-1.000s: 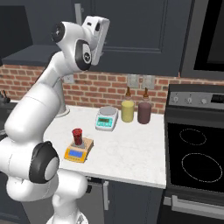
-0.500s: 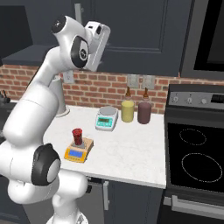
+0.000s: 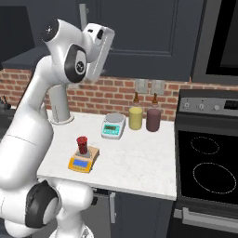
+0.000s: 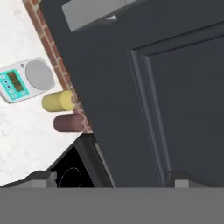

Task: Pick the yogurt and place it on the digital scale for weighing, and close the cabinet.

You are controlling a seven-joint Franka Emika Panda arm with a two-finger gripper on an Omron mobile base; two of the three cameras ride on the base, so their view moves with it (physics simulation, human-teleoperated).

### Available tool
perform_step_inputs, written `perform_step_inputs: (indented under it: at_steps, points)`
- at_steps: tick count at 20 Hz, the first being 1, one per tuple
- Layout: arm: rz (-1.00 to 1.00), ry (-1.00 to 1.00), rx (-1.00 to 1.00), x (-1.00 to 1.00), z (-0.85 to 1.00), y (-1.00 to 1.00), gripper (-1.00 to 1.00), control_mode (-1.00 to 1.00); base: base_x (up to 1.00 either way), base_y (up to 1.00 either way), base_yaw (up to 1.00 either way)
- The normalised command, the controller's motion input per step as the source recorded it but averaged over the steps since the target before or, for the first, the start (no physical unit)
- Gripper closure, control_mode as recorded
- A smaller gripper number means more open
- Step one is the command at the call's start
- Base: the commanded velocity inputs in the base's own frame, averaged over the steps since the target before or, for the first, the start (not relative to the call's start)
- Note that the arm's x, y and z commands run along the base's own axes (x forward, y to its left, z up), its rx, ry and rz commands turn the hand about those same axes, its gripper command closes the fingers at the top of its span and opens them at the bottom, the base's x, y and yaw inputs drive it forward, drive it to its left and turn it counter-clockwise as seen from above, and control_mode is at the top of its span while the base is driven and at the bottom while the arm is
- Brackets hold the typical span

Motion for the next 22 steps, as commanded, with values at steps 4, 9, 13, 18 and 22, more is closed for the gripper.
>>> perform_step_inputs:
  at_steps: [4,9,13,18,22]
  points:
    - [0.0,-0.17,0.0,-1.0,0.09,0.0,-1.0,-1.0,0.0,0.0,0.0]
    - [0.0,0.0,0.0,-0.49,-0.1,0.05,-1.0,-1.0,0.0,0.0,0.0]
    - [0.0,0.06,-0.1,-0.07,-0.14,0.08,-1.0,-1.0,0.0,0.0,0.0]
    - [0.0,-0.16,-0.27,-0.63,0.08,0.41,-1.0,-1.0,0.0,0.0,0.0]
    - [-0.06,-0.17,-0.36,-0.52,0.18,0.52,-1.0,-1.0,0.0,0.0,0.0]
